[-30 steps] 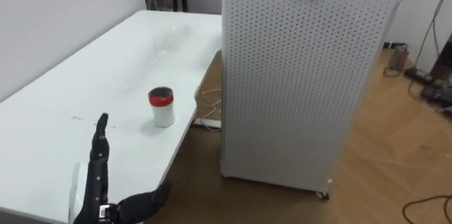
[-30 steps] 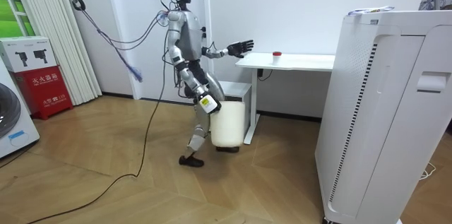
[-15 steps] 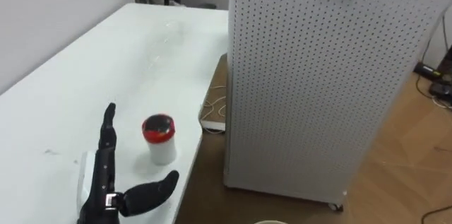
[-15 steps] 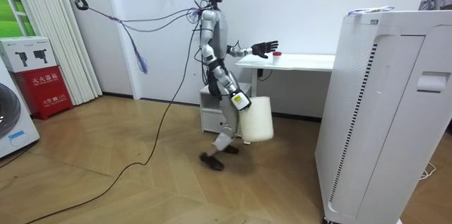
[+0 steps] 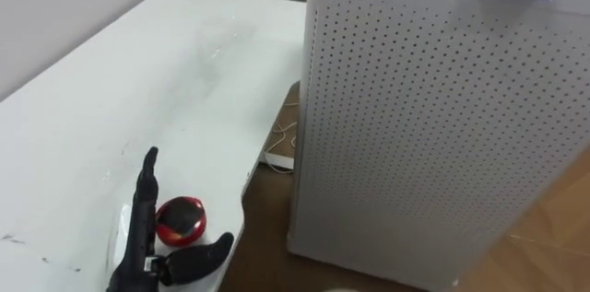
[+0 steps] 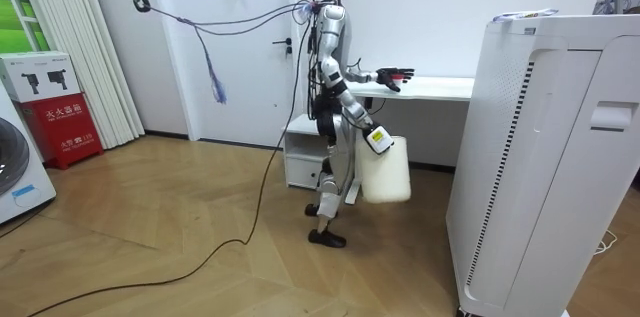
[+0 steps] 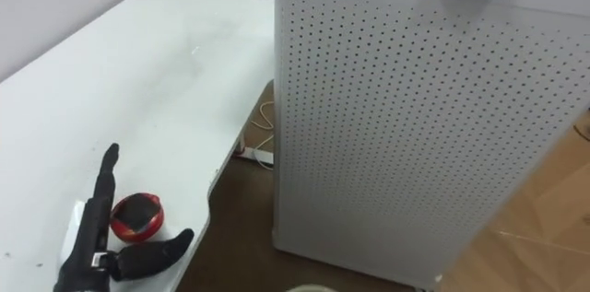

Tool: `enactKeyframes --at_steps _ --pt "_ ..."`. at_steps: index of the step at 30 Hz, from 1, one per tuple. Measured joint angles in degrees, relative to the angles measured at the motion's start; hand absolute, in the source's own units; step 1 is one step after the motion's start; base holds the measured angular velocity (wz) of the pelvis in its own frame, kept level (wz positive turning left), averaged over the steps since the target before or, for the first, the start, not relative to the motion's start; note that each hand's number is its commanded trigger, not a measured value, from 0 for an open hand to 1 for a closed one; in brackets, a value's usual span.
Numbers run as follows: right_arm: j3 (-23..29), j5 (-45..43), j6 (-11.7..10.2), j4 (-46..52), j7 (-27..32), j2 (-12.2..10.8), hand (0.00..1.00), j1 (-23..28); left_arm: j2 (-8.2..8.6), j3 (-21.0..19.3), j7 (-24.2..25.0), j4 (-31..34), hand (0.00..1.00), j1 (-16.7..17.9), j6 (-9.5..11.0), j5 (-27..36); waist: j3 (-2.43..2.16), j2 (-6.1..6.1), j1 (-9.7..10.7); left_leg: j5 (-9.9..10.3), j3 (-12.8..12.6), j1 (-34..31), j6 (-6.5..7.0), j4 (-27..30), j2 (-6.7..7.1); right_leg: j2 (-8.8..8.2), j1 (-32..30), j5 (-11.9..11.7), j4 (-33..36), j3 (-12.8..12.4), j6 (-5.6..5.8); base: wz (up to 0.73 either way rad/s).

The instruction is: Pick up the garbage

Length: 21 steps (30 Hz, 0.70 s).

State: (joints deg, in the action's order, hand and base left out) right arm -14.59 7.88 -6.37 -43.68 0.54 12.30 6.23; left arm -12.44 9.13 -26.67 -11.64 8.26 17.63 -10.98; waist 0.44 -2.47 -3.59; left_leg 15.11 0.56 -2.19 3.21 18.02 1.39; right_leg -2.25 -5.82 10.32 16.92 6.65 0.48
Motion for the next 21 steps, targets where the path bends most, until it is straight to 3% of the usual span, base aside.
enactKeyframes --at_steps 9,10,11,13,18,20,21 --pt "-0.30 -0.67 -0.06 0.00 -1.23 -0.03 1.00 -0.26 -0.02 0.10 -0.32 0.05 0.00 -0.57 -0.12 0.09 0.11 -0.21 0.16 -0.15 -0.46 2.46 -0.21 -3.72 -0.41 0.42 1.90 -0.06 -2.60 1.03 -0.10 0.00" --pt "-0.71 -0.82 -0.05 0.00 -1.31 -0.02 1.00 -0.27 -0.02 0.09 -0.54 0.03 0.57 -0.57 -0.12 0.13 0.12 -0.29 0.18 -0.15 -0.56 2.57 -0.21 -3.69 -0.41 0.41 2.24 -0.07 -2.93 0.74 -0.11 0.00" --pt "-1.04 -1.10 -0.05 0.00 -1.38 0.04 1.00 -0.28 -0.02 0.09 -0.68 0.00 1.00 -0.57 -0.11 0.14 0.16 -0.36 0.24 -0.15 -0.72 2.67 -0.21 -3.61 -0.40 0.41 2.66 -0.07 -3.35 0.45 -0.11 0.00" --pt "-2.18 -1.20 -0.05 0.00 -1.99 0.22 1.00 -0.47 -0.01 0.22 -1.14 -0.38 1.00 -0.54 -0.11 0.25 0.24 -0.60 0.09 -0.16 -1.93 3.02 -0.23 -3.66 -0.43 0.50 3.60 -0.07 -4.37 -0.38 -0.11 -0.08" --pt "-2.31 -2.13 -0.05 0.14 -2.83 0.19 1.00 -0.54 -0.04 1.44 -1.59 -0.83 1.00 -0.20 -0.08 2.24 0.24 -0.65 0.22 -0.18 -2.10 3.85 -0.26 -4.26 -0.52 0.65 4.00 -0.07 -4.54 -0.77 -0.11 -0.02" --pt "-2.30 -2.40 -0.05 0.16 -3.07 -0.04 1.00 -0.43 -0.14 1.31 -1.99 -0.95 1.00 0.32 0.36 3.40 0.34 -1.37 0.42 -0.11 -3.04 2.56 -0.59 -0.88 -0.02 -0.05 5.51 -0.23 -6.03 -3.16 -0.13 0.21" --pt "-2.34 -2.22 -0.02 0.09 -3.01 -0.41 1.00 -0.27 -0.53 1.32 -1.68 -1.49 1.00 -0.40 0.36 5.31 1.08 -2.70 0.66 0.47 -4.82 -0.91 -2.77 4.89 0.48 -1.35 6.95 -0.43 -7.27 -7.48 0.21 0.70"
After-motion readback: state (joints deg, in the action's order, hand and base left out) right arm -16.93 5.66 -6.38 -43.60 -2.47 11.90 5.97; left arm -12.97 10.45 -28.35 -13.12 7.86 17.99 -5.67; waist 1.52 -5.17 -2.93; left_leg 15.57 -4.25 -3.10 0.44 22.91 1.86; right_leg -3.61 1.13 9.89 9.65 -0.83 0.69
